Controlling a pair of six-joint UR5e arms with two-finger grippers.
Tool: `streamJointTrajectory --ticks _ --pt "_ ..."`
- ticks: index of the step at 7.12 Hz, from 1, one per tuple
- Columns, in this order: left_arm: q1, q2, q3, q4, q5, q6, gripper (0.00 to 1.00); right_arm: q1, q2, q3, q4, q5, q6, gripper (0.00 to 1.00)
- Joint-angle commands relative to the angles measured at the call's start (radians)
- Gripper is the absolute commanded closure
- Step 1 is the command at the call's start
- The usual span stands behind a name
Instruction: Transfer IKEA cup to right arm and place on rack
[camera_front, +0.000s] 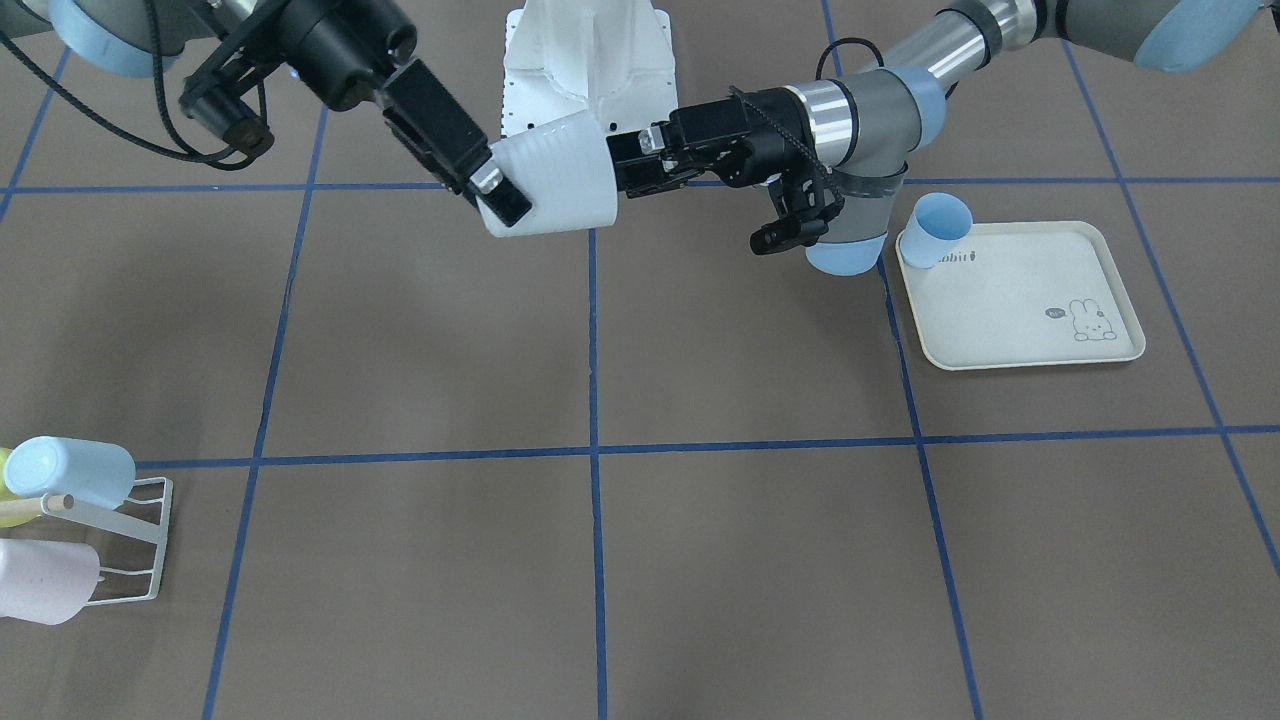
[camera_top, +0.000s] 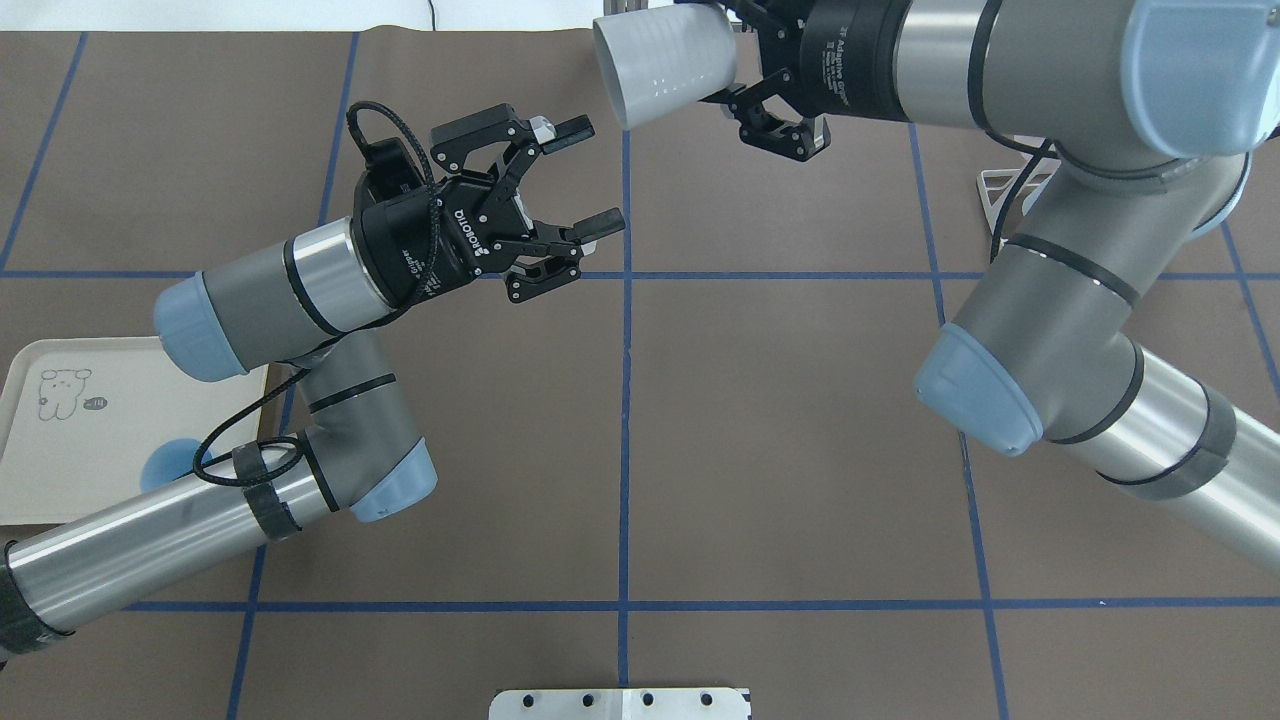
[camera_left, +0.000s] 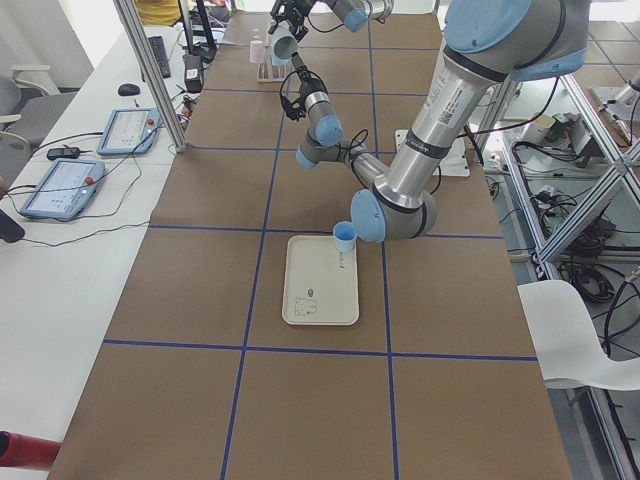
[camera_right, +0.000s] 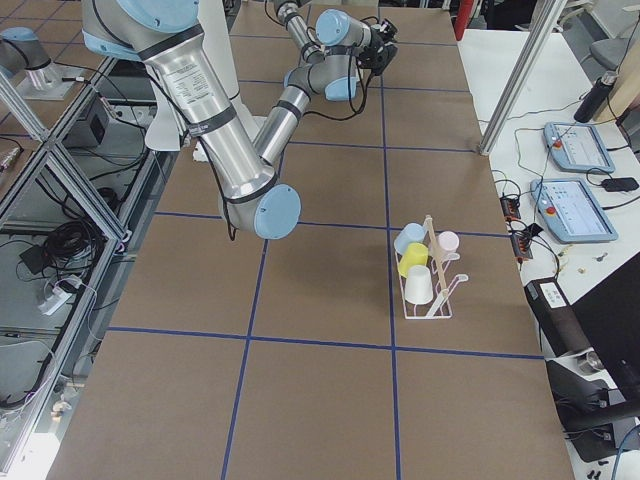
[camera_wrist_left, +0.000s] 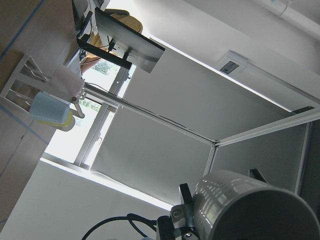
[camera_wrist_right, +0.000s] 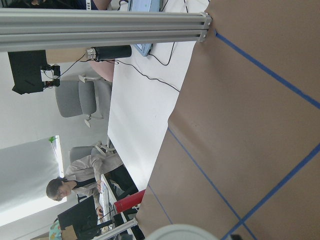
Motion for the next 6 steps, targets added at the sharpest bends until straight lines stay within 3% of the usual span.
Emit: streamJointTrajectory --ticks 1,4,6 --pt "-0.002 0.001 0.000 0.000 0.000 0.001 0.16 0.090 -0.019 -0.083 -0.035 -0.002 -0.217 1.00" --pt "-0.002 0.004 0.001 0.000 0.003 0.003 0.16 0.236 -0.027 -0.197 -0.248 -0.010 -0.844 1.00" --pt "-0.002 0.004 0.024 0.000 0.005 0.003 0.16 0.330 -0.049 -0.304 -0.242 -0.010 -1.134 1.00"
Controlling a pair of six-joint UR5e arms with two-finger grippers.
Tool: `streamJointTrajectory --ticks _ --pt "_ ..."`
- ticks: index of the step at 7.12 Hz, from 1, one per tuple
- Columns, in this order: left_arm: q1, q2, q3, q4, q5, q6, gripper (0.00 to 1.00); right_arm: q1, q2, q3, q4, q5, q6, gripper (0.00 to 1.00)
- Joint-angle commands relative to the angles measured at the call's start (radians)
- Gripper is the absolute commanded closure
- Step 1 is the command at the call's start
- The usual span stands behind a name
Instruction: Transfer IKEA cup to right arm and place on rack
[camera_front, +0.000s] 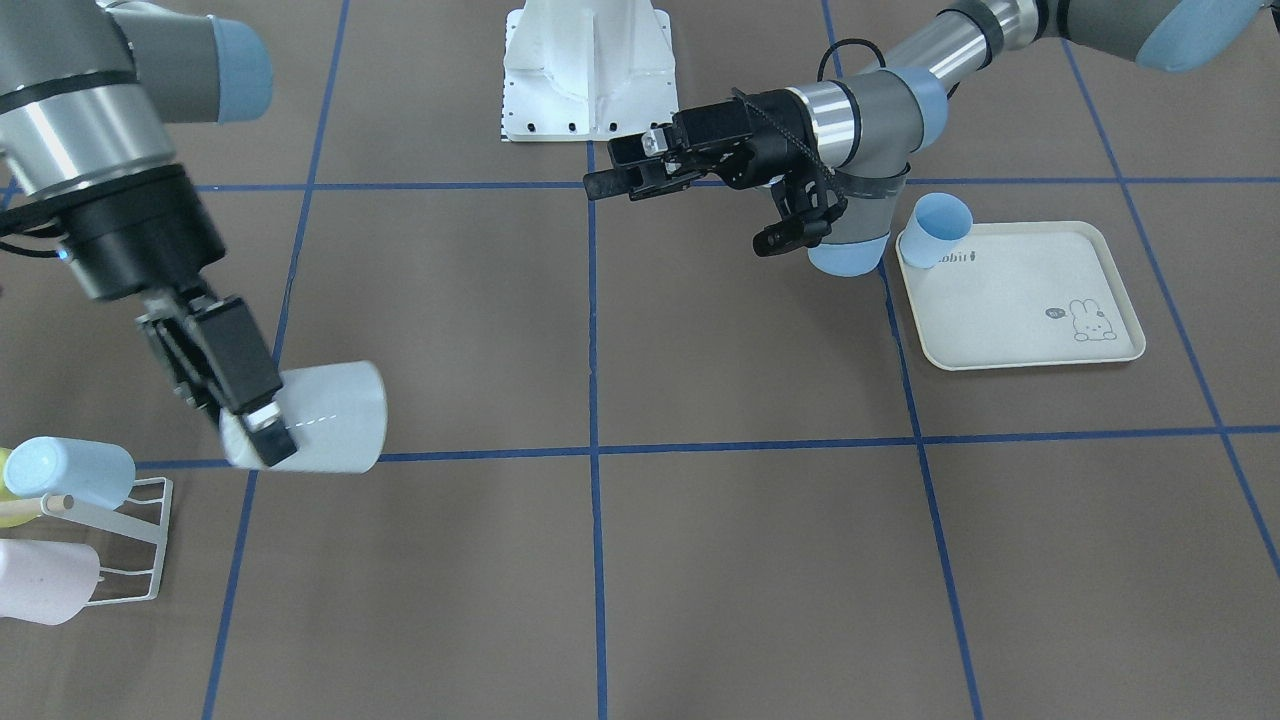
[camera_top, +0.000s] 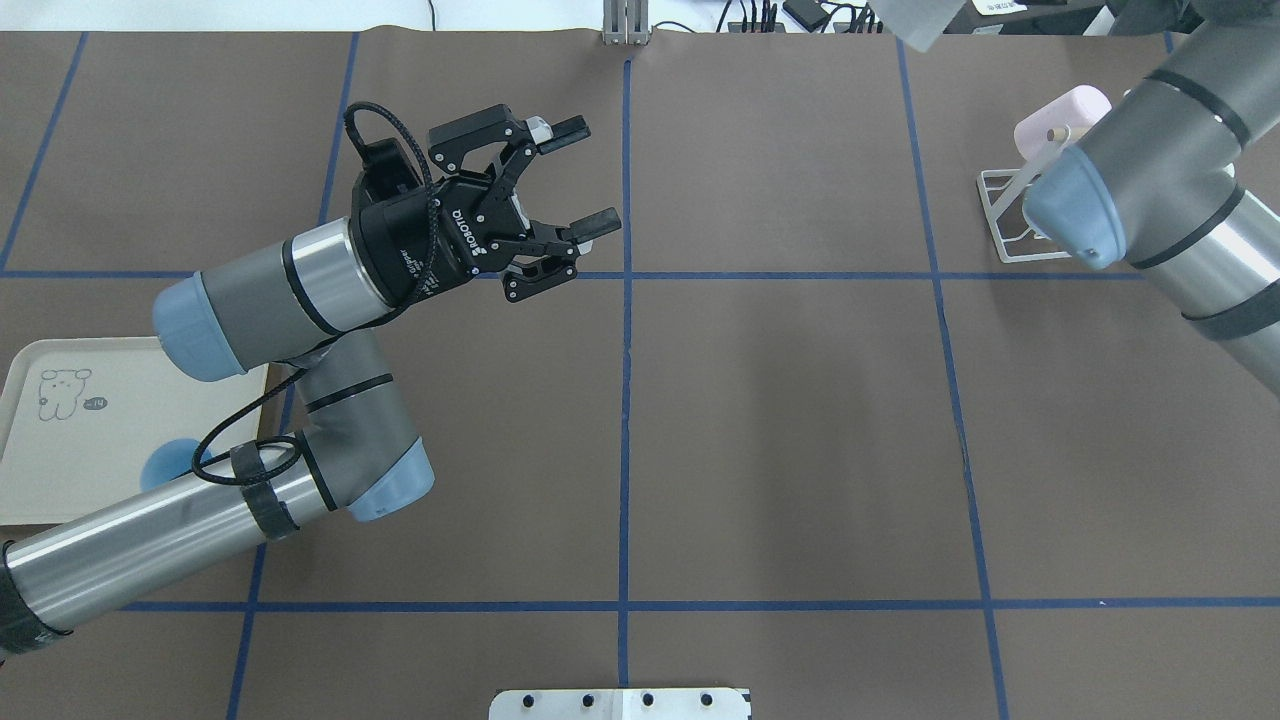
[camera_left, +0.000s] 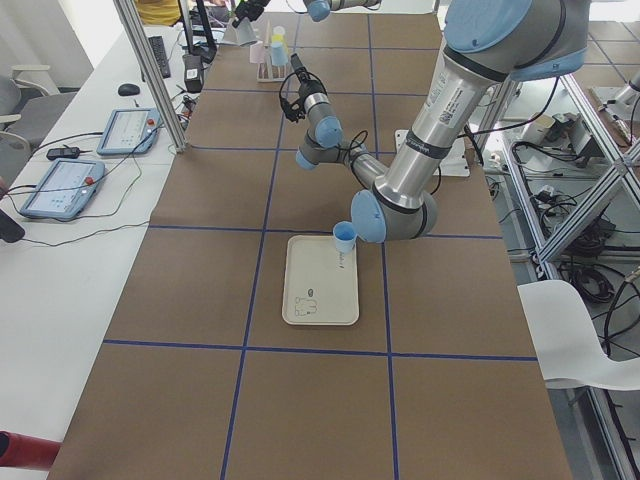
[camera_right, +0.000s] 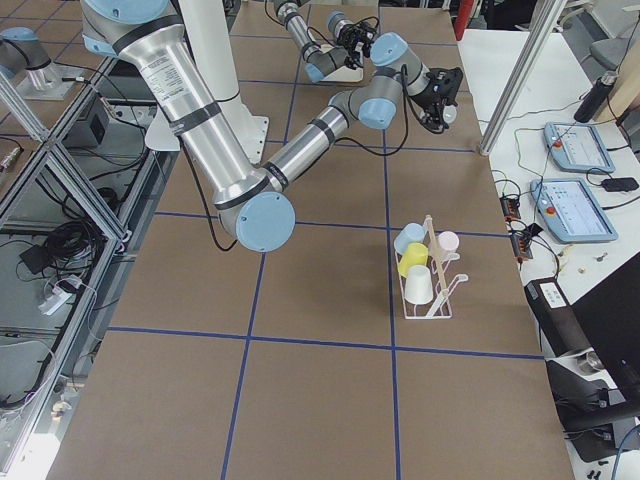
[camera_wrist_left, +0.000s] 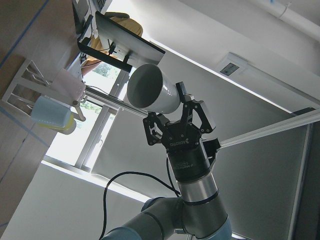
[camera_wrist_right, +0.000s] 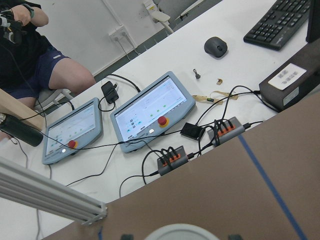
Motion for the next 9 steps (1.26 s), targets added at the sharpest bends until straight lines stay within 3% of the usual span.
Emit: streamJointTrajectory --ticks 1,2,4,9 --pt "0.000 0.000 0.017 0.000 0.001 0.000 0.16 0.099 -0.008 -0.124 -0.003 -0.001 -0.342 1.00" --pt "0.001 0.000 0.031 -0.002 0.001 0.000 0.16 0.121 -0.014 -0.175 0.000 -0.018 -0.434 1.00" --pt "0.002 0.002 0.036 -0.003 0.001 0.002 0.16 0.120 -0.092 -0.198 0.014 -0.140 -0.558 1.00" --pt "0.003 0.002 0.037 -0.003 0.001 0.002 0.16 0.095 -0.179 -0.219 0.069 -0.145 -0.549 1.00"
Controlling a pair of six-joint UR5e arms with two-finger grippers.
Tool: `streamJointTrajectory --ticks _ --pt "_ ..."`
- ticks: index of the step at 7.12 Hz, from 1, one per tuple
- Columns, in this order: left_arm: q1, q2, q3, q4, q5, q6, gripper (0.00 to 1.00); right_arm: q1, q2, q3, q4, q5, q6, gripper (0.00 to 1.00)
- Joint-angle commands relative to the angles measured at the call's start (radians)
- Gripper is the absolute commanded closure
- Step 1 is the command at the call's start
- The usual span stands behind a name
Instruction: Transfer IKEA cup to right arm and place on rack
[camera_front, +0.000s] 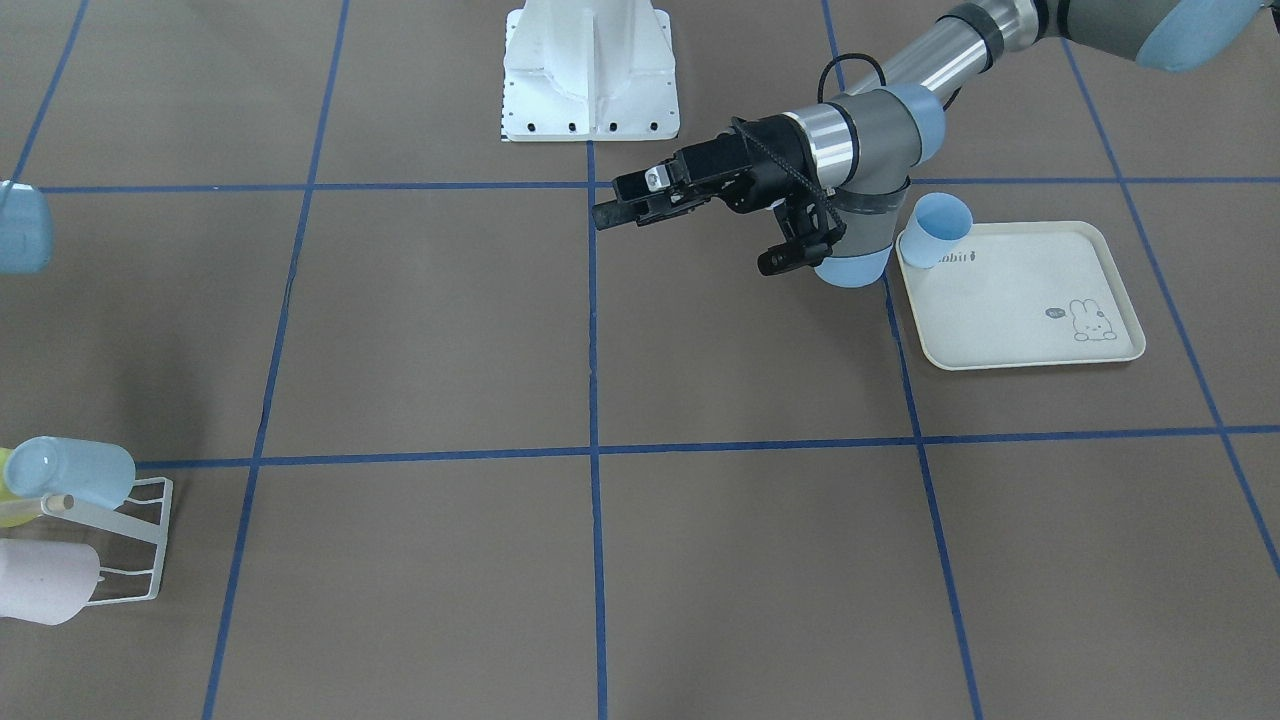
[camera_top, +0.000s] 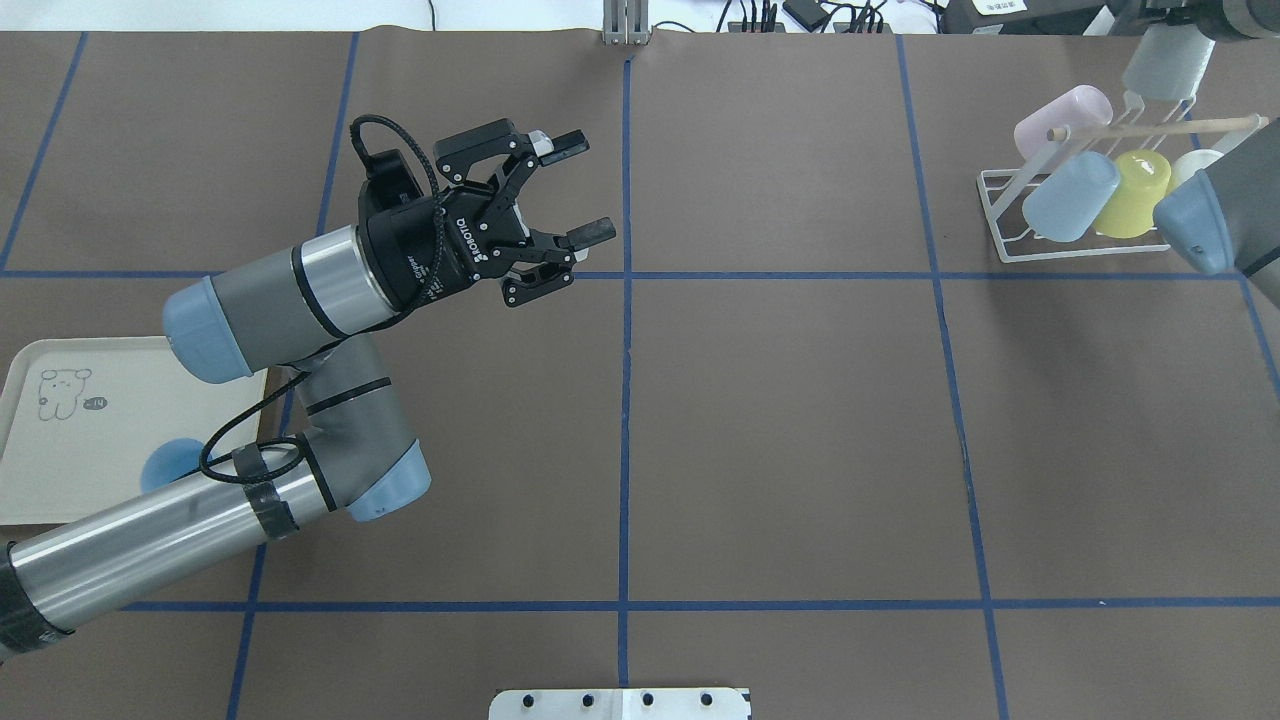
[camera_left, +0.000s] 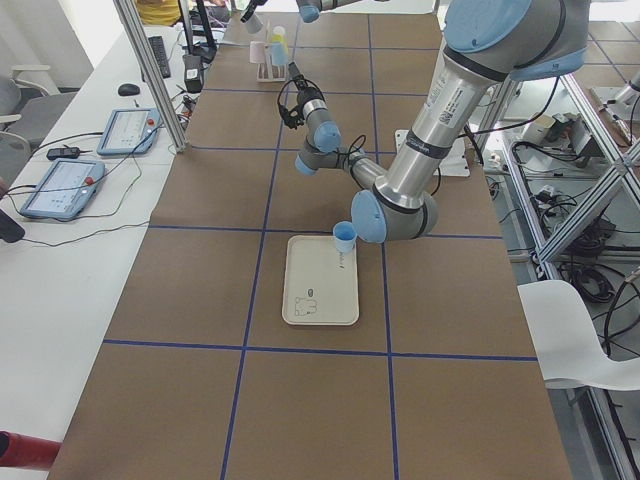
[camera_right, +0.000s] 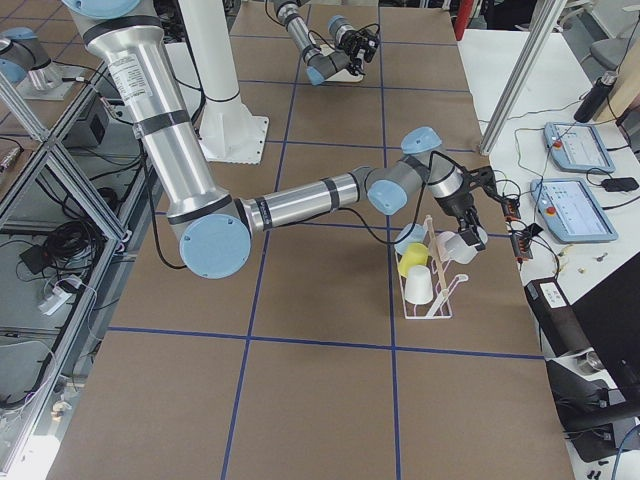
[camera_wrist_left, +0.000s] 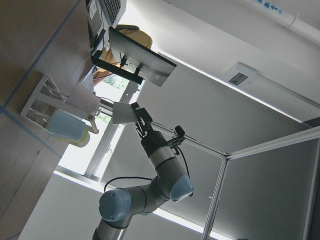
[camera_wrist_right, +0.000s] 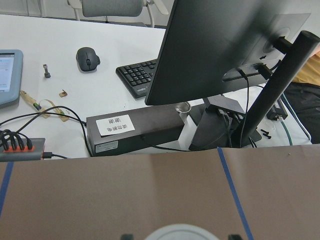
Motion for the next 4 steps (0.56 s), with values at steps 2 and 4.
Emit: streamJointTrajectory --ticks 2,4 --pt "0.002 0.000 0.001 0.002 0.000 0.000 0.16 -0.009 0.005 -0.032 0.022 -0.001 0.001 1.00" --pt "0.002 0.000 0.001 -0.002 0.000 0.000 0.16 -0.020 0.005 -0.033 0.022 -0.003 0.001 1.00"
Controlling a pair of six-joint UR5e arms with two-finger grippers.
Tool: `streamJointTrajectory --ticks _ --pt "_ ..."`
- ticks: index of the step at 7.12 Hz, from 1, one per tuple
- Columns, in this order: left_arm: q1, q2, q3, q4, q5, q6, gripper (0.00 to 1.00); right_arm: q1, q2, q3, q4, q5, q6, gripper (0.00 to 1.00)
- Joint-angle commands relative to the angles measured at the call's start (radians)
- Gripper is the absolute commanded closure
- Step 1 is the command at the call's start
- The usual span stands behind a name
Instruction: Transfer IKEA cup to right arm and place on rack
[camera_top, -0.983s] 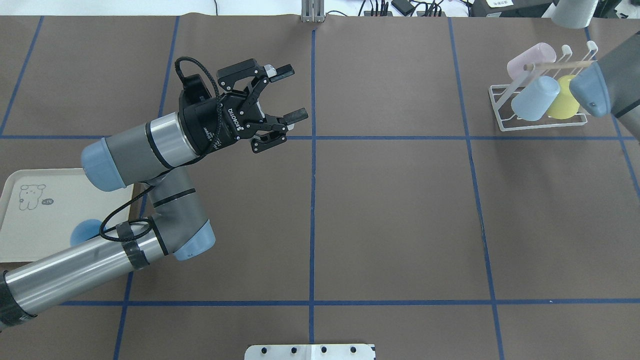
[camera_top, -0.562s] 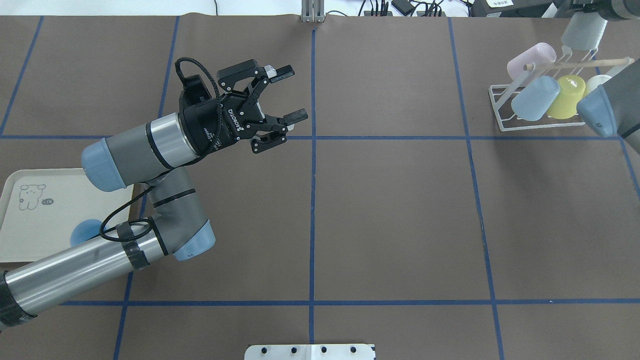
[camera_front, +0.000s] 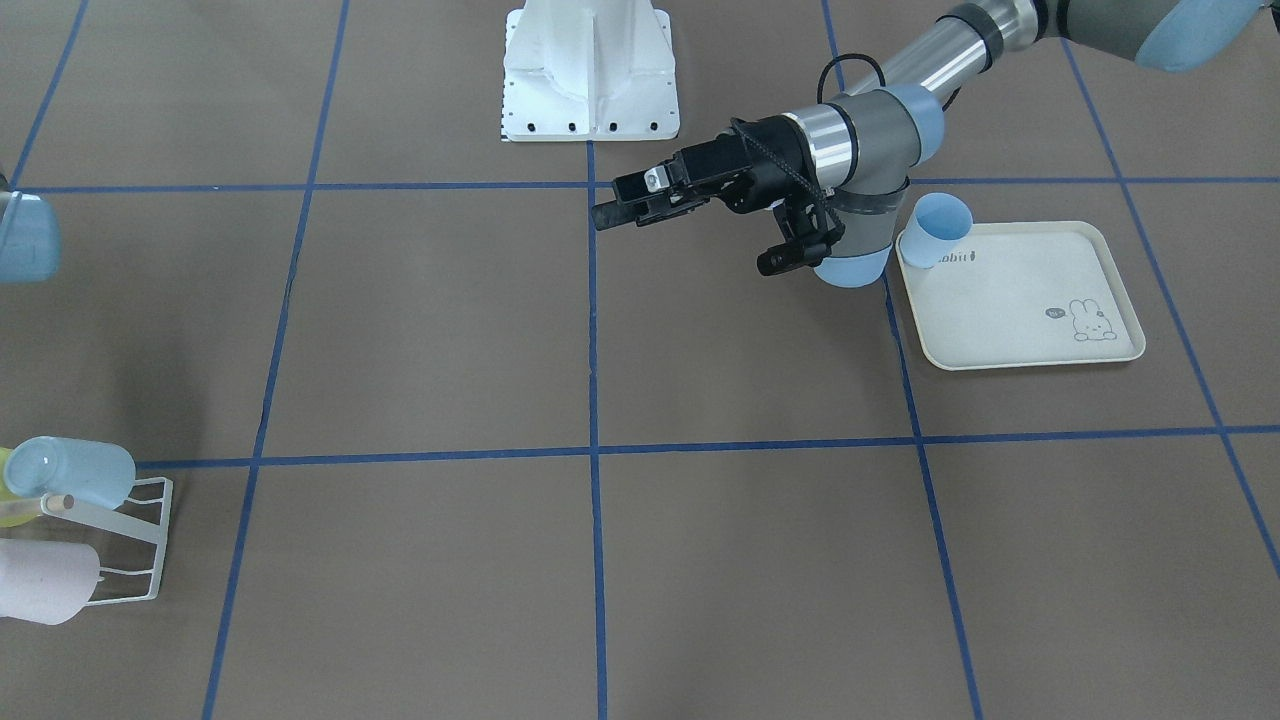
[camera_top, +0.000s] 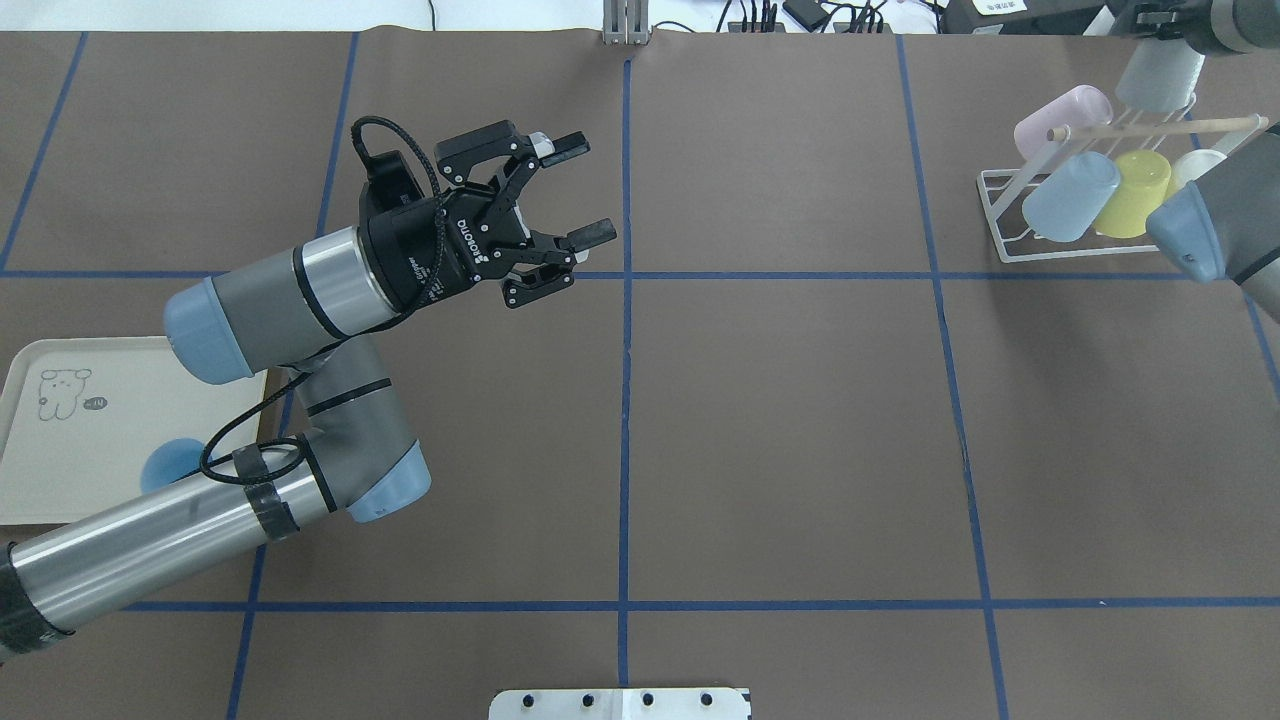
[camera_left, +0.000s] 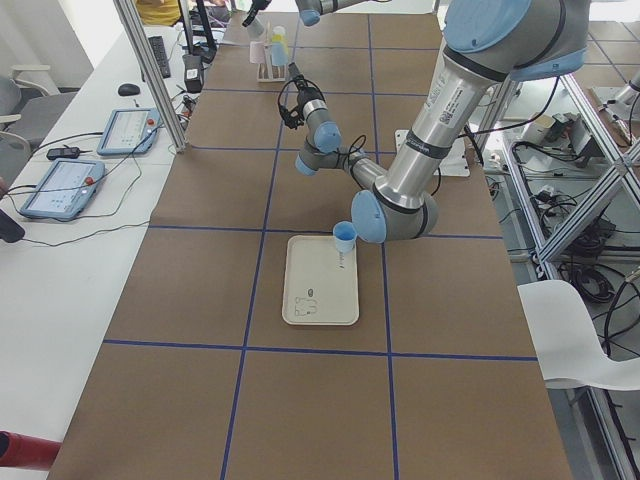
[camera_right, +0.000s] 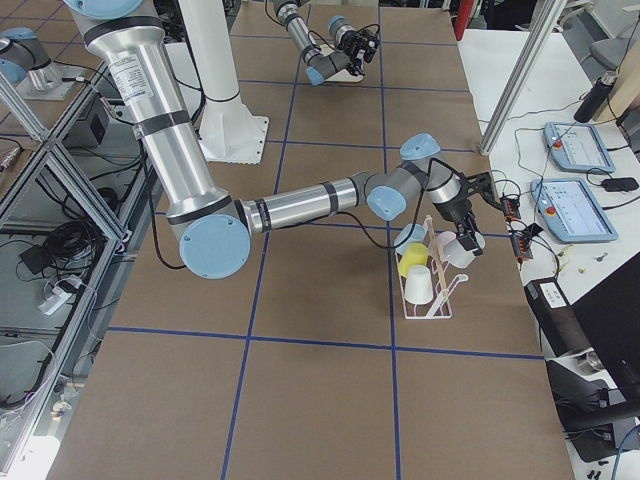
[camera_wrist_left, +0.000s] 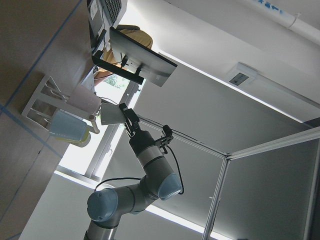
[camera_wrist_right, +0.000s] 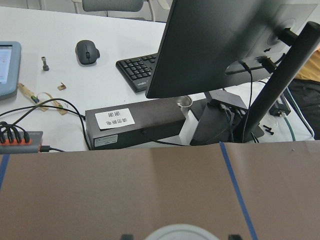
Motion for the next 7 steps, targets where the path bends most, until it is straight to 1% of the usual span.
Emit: streamJointTrajectory --ticks 1,6,7 --pt "0.000 0.000 -0.001 -0.002 0.000 0.000 0.16 -0.014 0.000 -0.009 0.002 -0.009 0.000 1.00" --pt "0.000 0.000 -0.001 -0.003 0.000 0.000 0.16 -0.026 -0.010 -0.009 0.002 -0.023 -0.001 1.00" --pt "0.000 0.000 -0.001 -0.003 0.000 0.000 0.16 -0.026 -0.013 -0.009 0.002 -0.039 -0.001 1.00"
